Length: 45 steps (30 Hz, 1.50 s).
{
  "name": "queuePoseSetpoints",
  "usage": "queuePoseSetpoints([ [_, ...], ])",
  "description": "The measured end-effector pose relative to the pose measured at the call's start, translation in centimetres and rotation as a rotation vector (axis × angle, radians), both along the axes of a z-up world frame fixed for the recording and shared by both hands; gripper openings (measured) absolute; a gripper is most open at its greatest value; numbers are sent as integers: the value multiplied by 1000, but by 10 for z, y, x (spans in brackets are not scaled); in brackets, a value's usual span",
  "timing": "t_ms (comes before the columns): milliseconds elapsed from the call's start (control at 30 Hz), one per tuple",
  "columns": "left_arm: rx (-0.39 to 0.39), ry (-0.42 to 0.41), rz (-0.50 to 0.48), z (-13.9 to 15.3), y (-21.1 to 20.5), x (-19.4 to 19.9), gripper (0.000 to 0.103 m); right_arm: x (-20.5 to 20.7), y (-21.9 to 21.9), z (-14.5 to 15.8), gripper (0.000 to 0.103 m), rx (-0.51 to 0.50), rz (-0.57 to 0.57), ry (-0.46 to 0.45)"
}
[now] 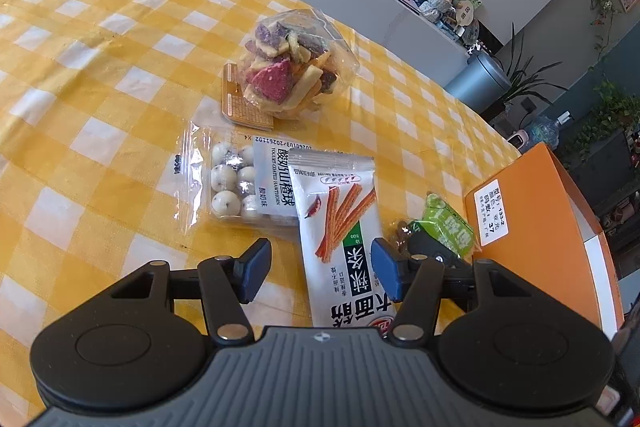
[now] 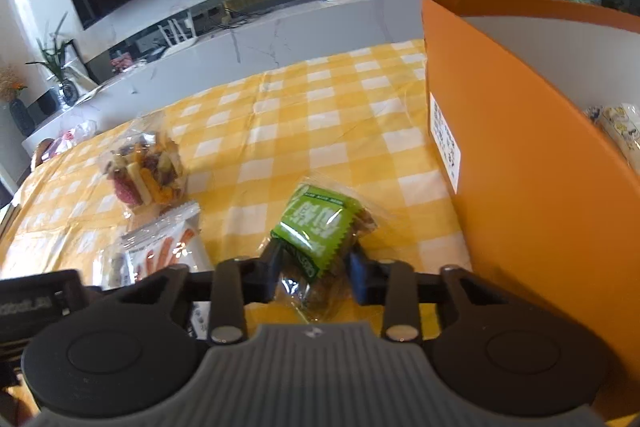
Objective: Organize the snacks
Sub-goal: 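Grasp the white stick-snack bag with the left gripper while the right grasps the green raisin bag, then carry both bags over the orange box and lower them inside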
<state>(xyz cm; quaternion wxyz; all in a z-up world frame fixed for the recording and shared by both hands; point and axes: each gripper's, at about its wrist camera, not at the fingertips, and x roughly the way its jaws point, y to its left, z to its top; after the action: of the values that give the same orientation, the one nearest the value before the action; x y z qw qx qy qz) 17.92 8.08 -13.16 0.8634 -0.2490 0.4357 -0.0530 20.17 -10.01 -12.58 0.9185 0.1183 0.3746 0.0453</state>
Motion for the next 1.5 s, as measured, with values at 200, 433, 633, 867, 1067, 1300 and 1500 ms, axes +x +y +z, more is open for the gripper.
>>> queuePoseSetpoints([
  [200,16,-14,-14,0,-4,1,67,-28,0,6,23,-50,174,-59],
  [433,78,-46,-58,0,-17,-1,52,-49,-6,1,22,11,244,-61],
  [633,109,-97,-62,8,-22,-9,27,-50,-4,0,22,4,242,-57],
  [867,113,-147,-84,21,-28,-21,10,-48,-1,1,22,-7,241,-49],
  [1067,121,-163,-69,30,-25,-33,10,-58,2,13,20,-27,268,-88],
  [1300,143,-192,-50,50,-21,-50,9,-77,-1,33,19,-7,289,-143],
  [1500,149,-252,-53,77,-29,-68,9,-96,-8,56,19,3,304,-201],
])
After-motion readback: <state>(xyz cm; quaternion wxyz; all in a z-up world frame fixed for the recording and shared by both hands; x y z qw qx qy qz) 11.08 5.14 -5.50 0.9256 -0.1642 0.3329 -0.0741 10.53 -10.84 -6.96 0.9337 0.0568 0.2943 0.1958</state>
